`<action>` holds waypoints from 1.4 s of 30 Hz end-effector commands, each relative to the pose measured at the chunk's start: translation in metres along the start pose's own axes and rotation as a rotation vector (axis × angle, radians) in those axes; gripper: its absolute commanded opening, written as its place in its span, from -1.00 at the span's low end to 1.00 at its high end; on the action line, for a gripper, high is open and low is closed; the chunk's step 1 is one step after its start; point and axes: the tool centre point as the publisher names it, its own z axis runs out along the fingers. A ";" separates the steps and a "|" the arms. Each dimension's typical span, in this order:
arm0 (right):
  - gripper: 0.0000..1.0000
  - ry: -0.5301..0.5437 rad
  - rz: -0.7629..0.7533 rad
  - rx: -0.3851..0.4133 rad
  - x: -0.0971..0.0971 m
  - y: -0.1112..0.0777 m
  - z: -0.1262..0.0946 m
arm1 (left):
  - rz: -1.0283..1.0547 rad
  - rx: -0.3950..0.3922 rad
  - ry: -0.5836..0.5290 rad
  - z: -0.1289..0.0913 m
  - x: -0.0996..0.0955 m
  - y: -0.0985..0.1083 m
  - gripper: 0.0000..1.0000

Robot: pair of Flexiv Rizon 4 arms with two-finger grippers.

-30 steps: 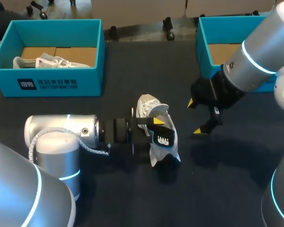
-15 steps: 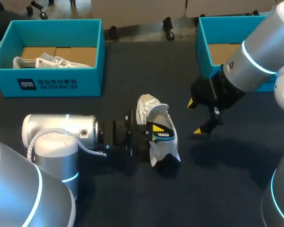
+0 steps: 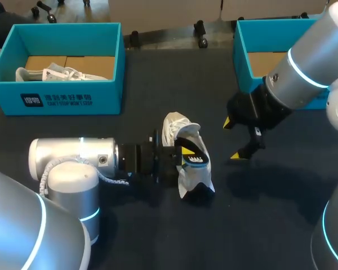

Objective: Take the shoe out of the shoebox, open the shoe tongue, remove and reinsert the insole, then place the shoe into the shoebox

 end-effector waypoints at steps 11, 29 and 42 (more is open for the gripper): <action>1.00 -0.001 0.001 0.003 0.000 0.001 0.001 | -0.057 0.035 0.008 -0.002 -0.007 -0.028 -0.22; 1.00 -0.001 0.001 0.003 0.000 0.001 0.001 | -0.002 0.002 0.063 0.012 0.002 -0.005 -1.00; 1.00 -0.001 0.001 0.003 0.000 0.001 0.001 | 0.002 -0.028 0.062 0.007 0.000 -0.005 -0.62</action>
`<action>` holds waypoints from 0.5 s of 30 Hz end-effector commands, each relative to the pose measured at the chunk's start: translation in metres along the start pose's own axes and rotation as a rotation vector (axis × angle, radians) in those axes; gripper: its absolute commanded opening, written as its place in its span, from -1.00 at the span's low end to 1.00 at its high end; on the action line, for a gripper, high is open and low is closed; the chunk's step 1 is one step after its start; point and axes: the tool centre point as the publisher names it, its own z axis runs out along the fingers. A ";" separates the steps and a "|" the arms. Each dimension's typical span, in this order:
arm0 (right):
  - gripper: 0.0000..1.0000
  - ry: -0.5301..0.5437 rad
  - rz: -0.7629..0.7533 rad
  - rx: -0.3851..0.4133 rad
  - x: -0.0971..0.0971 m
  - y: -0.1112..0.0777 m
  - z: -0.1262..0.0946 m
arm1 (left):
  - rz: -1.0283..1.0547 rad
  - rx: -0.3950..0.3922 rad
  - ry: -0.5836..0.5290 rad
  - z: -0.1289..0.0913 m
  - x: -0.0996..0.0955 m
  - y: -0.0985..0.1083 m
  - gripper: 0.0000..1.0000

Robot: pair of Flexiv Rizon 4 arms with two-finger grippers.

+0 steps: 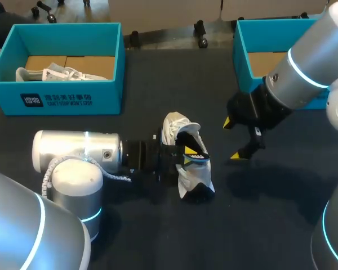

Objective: Take the shoe out of the shoebox, open the shoe tongue, remove and reinsert the insole, then place the shoe into the shoebox

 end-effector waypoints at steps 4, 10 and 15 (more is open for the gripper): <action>1.00 -0.001 0.001 0.003 0.000 0.001 0.001 | -0.009 0.029 -0.001 -0.002 -0.003 -0.019 -0.20; 1.00 -0.001 0.001 0.003 0.000 0.001 0.001 | -0.027 0.053 0.011 -0.004 -0.002 -0.029 -0.44; 1.00 -0.001 0.001 0.003 0.000 0.001 0.001 | -0.025 0.047 0.032 -0.002 0.003 -0.025 -1.00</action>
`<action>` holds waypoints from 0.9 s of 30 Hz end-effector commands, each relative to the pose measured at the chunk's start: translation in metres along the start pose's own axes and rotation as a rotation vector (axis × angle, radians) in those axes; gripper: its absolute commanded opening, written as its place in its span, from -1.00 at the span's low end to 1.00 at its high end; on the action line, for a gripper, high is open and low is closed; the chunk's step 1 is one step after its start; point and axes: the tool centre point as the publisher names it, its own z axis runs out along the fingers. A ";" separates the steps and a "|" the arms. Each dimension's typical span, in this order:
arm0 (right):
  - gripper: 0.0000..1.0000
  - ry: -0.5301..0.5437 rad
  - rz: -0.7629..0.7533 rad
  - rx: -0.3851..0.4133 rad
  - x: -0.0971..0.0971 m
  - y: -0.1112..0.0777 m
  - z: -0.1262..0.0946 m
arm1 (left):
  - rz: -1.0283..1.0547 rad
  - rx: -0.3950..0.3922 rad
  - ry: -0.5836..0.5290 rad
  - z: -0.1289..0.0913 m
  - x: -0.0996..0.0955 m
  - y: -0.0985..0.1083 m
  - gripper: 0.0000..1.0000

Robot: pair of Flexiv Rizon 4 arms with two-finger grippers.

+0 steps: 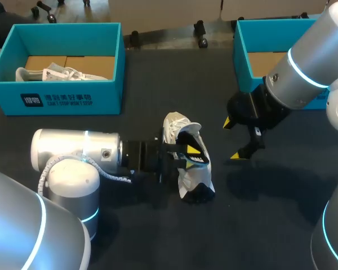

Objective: Take the shoe out of the shoebox, open the shoe tongue, remove and reinsert the insole, then place the shoe into the shoebox

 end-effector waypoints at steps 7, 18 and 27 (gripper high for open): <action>1.00 -0.001 0.001 0.003 0.000 0.001 0.001 | 0.025 -0.034 0.024 0.005 -0.002 0.016 -1.00; 1.00 -0.001 0.001 0.003 0.000 0.001 0.001 | 0.075 -0.066 0.011 0.003 -0.009 0.030 -1.00; 1.00 -0.001 0.001 0.003 0.000 0.001 0.001 | 0.064 -0.051 -0.006 0.000 -0.013 0.018 -0.04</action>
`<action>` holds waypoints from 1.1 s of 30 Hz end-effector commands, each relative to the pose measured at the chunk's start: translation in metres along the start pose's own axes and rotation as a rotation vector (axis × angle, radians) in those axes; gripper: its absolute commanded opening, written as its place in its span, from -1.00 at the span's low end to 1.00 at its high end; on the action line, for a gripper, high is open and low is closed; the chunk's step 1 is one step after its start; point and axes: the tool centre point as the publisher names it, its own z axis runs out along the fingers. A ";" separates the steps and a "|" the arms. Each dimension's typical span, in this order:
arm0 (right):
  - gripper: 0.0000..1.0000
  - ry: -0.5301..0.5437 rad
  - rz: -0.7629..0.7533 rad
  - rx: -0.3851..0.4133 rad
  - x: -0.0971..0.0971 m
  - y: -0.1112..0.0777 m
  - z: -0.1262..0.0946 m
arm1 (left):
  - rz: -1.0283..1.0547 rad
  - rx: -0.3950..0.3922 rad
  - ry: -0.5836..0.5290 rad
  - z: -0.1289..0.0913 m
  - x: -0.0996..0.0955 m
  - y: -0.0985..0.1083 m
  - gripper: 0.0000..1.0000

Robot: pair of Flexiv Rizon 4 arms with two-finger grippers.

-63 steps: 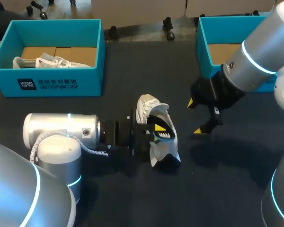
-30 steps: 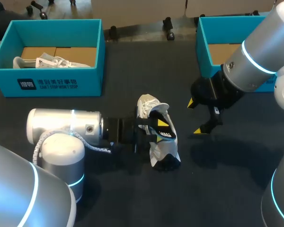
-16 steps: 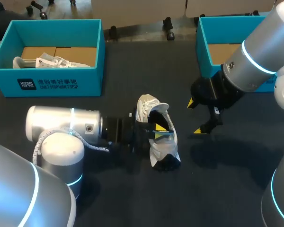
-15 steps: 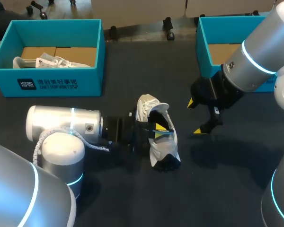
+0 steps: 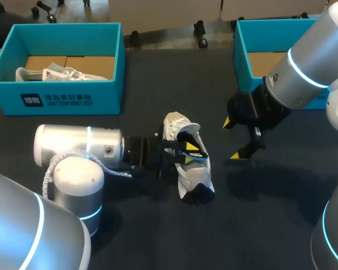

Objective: Take the shoe out of the shoebox, open the shoe tongue, remove and reinsert the insole, then place the shoe into the shoebox

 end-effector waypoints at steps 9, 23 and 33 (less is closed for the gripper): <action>1.00 -0.001 0.001 0.003 0.000 0.001 0.001 | -0.023 0.017 0.015 -0.010 -0.001 -0.019 -0.33; 1.00 -0.001 0.001 0.003 0.000 0.001 0.001 | 0.021 -0.010 0.027 0.004 0.006 -0.002 -1.00; 1.00 -0.001 0.001 0.003 0.000 0.001 0.001 | 0.028 -0.047 0.025 -0.001 0.005 0.004 -1.00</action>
